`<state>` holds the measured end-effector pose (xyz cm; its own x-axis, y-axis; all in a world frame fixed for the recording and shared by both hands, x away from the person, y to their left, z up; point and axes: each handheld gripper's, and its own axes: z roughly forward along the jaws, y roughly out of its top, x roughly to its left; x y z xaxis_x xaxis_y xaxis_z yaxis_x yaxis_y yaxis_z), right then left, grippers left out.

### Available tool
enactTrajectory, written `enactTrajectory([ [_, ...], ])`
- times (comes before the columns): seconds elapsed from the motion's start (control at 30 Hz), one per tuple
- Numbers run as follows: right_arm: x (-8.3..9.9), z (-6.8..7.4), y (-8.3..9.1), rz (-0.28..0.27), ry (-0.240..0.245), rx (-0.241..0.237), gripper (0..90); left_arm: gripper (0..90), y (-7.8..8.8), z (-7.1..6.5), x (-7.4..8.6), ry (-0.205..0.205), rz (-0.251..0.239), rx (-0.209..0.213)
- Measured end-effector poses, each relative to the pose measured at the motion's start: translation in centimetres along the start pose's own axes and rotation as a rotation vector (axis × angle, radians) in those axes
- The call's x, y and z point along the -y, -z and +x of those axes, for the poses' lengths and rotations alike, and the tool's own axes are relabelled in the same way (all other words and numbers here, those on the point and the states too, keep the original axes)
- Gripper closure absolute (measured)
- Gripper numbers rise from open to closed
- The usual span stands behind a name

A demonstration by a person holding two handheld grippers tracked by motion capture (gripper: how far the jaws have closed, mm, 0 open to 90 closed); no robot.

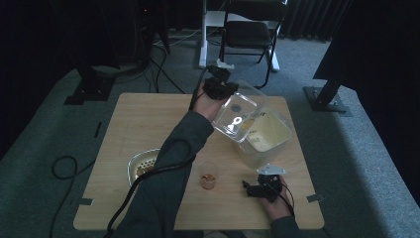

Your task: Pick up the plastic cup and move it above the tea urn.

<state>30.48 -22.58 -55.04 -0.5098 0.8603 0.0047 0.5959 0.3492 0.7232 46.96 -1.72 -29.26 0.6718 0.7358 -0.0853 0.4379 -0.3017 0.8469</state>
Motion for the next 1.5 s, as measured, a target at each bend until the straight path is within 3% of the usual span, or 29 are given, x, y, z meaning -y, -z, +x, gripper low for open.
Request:
enactTrajectory([
  [0.23,0.0,0.0,0.0,0.001,0.001,-0.001,12.7,86.1,-1.7,-2.0,-0.5,-0.005,0.008,0.04],
  [0.5,0.1,0.0,0.1,0.001,0.002,-0.002,12.7,86.0,-3.1,-3.1,-0.9,-0.006,0.011,0.053],
  [0.53,0.1,0.0,0.1,0.002,0.001,-0.002,12.7,85.5,-3.9,-3.3,-0.9,-0.01,0.008,0.081],
  [0.57,0.1,0.0,0.1,0.001,0.001,-0.002,12.7,81.6,-4.4,-3.4,-0.8,-0.002,0.012,0.108],
  [0.63,0.1,0.1,0.1,0.002,0.0,-0.002,12.7,60.0,-4.9,-3.3,-0.7,0.017,0.019,0.162],
  [0.73,0.1,0.1,0.1,0.002,0.0,-0.002,12.7,53.1,-4.3,-2.9,-0.8,0.033,-0.026,0.183],
  [0.9,0.1,0.1,0.1,0.001,0.0,-0.003,12.7,51.1,-2.4,-2.6,-1.5,0.011,-0.062,0.154],
  [1.07,0.1,0.1,0.1,0.001,0.0,-0.002,12.7,47.5,-1.9,-3.4,-0.9,-0.065,0.016,0.108],
  [1.1,0.1,0.1,0.1,0.001,0.0,-0.002,12.7,47.1,-1.9,-3.4,-0.9,-0.065,0.016,0.108],
  [1.13,0.1,0.1,0.1,0.001,0.0,-0.002,12.7,46.8,-2.3,-3.7,-0.2,-0.076,0.052,0.086],
  [1.3,0.1,0.1,0.1,0.001,0.0,-0.002,12.7,46.9,-3.4,-3.0,1.9,-0.048,0.114,0.04],
  [1.4,0.1,0.0,0.1,0.001,0.002,-0.001,12.7,49.5,-4.2,-2.3,3.1,-0.023,0.154,0.043],
  [1.5,0.1,0.0,0.1,0.001,0.002,-0.001,12.7,52.8,-4.9,-2.3,4.0,-0.027,0.186,0.054],
])
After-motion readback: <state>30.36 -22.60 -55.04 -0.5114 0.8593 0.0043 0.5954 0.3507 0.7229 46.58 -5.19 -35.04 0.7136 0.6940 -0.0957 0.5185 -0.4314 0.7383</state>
